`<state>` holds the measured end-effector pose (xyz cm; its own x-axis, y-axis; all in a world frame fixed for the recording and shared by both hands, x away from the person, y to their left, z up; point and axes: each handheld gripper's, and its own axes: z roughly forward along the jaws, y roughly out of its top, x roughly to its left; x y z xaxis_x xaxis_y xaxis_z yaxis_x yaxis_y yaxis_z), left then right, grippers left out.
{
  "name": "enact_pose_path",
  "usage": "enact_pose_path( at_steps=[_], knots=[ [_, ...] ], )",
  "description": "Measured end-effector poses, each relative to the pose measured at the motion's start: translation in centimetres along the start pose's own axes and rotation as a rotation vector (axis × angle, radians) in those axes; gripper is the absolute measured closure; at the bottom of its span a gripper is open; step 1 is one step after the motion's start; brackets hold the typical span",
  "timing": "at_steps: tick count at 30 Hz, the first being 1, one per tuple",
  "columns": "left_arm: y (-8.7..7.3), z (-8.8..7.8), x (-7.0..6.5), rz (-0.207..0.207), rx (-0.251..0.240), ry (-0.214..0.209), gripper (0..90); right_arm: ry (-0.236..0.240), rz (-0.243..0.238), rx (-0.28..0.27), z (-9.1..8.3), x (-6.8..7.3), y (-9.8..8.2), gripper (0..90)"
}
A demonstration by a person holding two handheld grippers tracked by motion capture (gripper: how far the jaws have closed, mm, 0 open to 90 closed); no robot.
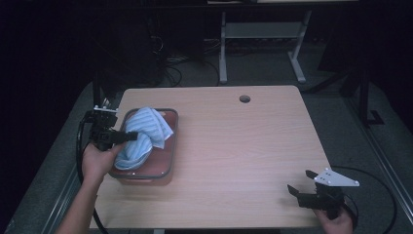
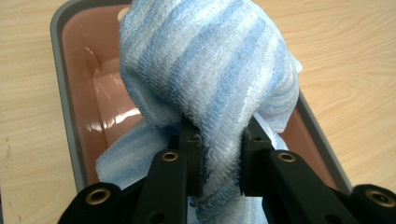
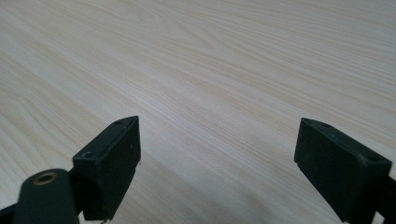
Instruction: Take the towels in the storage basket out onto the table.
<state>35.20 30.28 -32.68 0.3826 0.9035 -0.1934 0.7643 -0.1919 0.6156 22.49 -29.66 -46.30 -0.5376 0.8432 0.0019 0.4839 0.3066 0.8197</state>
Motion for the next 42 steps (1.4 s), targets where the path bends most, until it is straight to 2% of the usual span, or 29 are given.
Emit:
enact_pose_path(
  at_steps=[3,7,12,21,33,42],
  knots=[
    [0.5,-0.4,-0.3,0.009,-0.009,-0.017,75.3,-0.001,0.001,-0.001,0.0,0.0,0.0,14.1],
    [1.0,-0.9,-0.6,0.026,-0.015,-0.019,75.3,-0.001,-0.001,-0.001,0.1,0.0,0.0,14.1],
    [1.5,-1.4,-0.9,0.026,-0.028,-0.040,75.3,-0.002,-0.001,-0.002,0.1,0.0,0.0,14.1],
    [2.8,-2.2,-2.4,0.059,-0.046,-0.087,75.3,-0.005,-0.001,-0.005,0.0,-0.2,0.1,14.1],
    [4.0,-2.2,-4.4,0.108,-0.039,-0.123,75.3,-0.007,0.004,-0.006,-0.1,-0.3,0.0,14.1],
    [4.6,-1.9,-5.7,0.130,-0.036,-0.143,75.3,-0.007,0.002,-0.005,-0.1,-0.3,0.0,14.1]
  ],
)
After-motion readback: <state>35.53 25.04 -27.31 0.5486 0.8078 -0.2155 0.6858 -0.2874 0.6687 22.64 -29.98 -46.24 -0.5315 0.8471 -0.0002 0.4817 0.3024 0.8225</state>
